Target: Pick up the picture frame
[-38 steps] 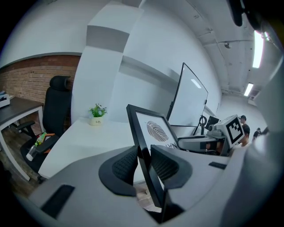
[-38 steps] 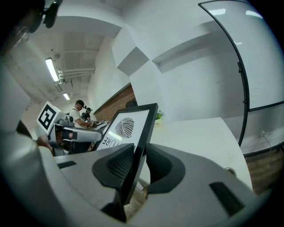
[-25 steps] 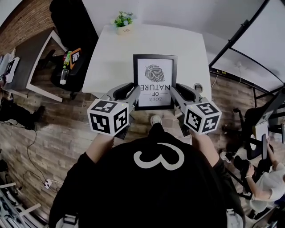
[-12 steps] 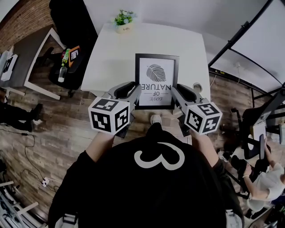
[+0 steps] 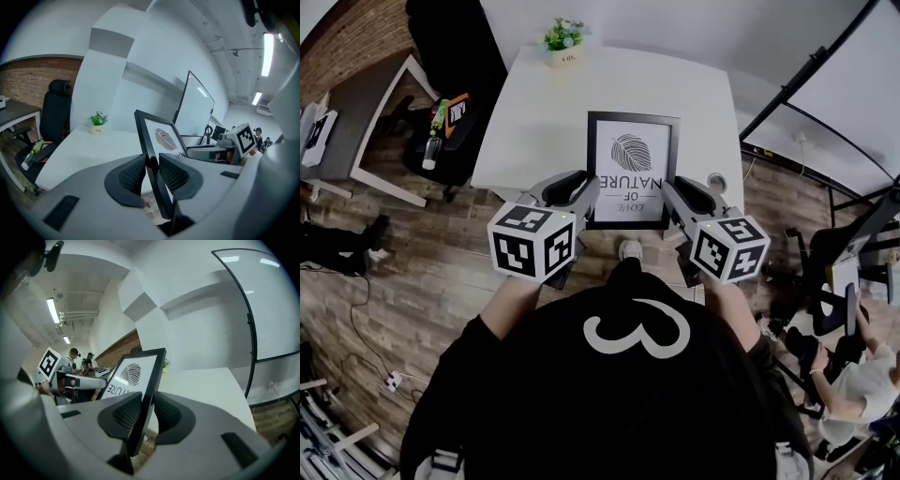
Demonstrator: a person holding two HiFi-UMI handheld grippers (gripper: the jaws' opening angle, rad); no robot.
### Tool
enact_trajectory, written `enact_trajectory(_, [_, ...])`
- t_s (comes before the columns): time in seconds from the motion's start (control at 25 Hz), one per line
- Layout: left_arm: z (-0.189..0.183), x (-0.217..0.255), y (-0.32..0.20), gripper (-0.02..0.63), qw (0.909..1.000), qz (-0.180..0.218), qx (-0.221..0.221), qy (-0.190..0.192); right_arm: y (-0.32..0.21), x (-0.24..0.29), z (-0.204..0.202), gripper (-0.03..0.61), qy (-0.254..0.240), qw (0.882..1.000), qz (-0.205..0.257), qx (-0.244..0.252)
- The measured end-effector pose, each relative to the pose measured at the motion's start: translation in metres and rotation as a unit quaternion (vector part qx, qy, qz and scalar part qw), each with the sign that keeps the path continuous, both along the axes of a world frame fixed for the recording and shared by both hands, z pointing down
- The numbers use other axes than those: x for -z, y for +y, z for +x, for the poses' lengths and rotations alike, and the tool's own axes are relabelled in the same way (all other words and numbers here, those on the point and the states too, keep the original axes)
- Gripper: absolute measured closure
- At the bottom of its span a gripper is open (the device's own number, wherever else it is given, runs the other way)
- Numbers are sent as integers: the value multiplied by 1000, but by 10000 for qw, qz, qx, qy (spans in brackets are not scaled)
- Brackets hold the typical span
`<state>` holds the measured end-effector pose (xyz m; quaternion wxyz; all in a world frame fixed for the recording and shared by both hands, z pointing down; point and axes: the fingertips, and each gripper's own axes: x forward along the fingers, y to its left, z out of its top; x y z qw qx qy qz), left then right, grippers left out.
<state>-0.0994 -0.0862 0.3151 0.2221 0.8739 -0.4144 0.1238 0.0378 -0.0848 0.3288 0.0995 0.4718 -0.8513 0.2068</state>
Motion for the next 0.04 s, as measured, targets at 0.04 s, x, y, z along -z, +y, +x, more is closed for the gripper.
enact_trajectory(0.04, [0, 1, -1, 514, 10000, 4, -3, 4, -1, 1, 0, 482, 2, 10000, 1, -3])
